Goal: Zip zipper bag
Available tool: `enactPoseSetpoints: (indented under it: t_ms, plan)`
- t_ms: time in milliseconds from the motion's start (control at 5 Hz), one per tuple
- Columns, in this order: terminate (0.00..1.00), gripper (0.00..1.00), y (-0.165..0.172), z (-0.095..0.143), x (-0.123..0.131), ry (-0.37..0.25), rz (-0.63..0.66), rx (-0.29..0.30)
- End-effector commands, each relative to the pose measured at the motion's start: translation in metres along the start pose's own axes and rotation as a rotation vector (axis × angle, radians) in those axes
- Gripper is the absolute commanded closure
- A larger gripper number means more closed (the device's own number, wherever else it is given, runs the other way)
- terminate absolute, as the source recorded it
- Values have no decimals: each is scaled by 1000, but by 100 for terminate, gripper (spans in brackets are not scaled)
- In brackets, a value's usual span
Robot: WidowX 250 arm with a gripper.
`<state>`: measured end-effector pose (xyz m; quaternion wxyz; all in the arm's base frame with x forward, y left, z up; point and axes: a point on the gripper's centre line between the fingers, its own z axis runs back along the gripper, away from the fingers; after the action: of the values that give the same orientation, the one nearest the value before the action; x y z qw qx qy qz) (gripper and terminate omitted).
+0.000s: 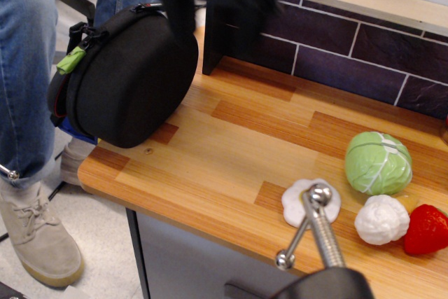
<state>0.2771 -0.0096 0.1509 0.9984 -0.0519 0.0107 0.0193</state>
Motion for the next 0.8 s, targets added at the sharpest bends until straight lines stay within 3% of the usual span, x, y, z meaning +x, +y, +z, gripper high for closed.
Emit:
enactPoseSetpoints:
  t_ms: [0, 600]
  plan:
    - [0, 0, 63, 31, -9, 1, -103, 80]
    - [0, 0, 120, 5, -27, 17, -223, 153]
